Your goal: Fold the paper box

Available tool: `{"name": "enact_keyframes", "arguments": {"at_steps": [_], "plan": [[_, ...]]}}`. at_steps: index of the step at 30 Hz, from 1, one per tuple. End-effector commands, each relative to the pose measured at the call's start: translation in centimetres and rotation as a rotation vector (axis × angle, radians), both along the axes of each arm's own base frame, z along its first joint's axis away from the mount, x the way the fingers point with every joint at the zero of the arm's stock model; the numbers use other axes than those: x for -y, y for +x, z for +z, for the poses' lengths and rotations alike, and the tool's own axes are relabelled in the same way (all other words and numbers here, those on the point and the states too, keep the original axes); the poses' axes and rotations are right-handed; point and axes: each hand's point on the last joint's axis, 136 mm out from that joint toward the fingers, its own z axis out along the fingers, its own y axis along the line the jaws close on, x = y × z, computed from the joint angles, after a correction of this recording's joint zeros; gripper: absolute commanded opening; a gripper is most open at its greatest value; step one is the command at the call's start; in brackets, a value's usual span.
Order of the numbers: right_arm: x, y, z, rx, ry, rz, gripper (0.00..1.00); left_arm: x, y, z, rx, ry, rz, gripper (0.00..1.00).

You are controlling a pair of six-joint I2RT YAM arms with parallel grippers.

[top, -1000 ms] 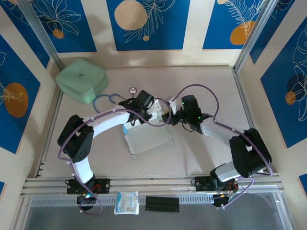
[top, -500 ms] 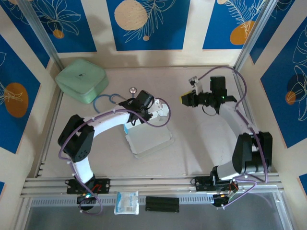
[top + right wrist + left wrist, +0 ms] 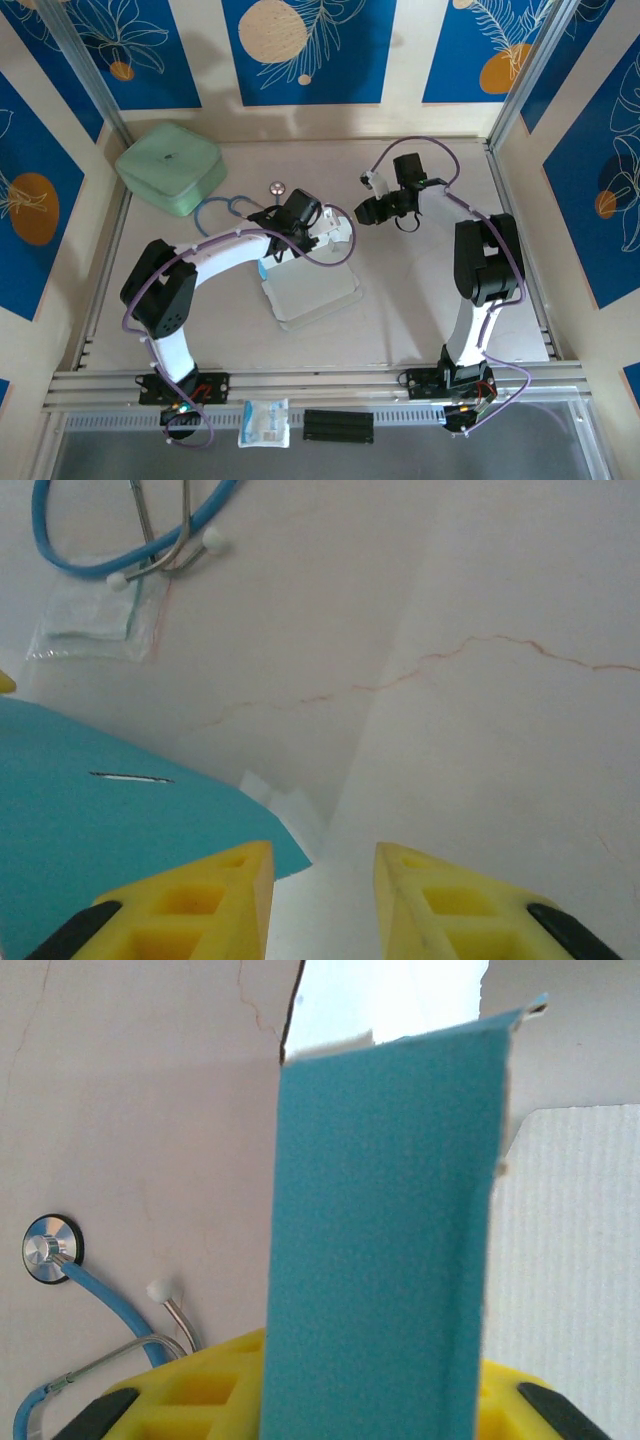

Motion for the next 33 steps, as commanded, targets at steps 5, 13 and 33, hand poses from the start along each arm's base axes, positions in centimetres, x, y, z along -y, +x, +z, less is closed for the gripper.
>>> {"name": "enact_keyframes", "arguments": {"at_steps": [5,13,33], "plan": [[-2.1,-2.7,2.2,0.015,0.13,0.191,0.33,0.2,-1.0,-1.7,-0.04,0.018,-0.027,0.27],[-4.0,-4.9,2.7,0.021,0.193,0.328,0.34,0.4,-1.1,-1.9,-0.044,0.017,-0.032,0.27],[-5.0,-8.8,3.7,0.084,0.248,0.549,0.38,1.0,-0.8,-1.8,-0.038,0.013,-0.035,0.26]]}}
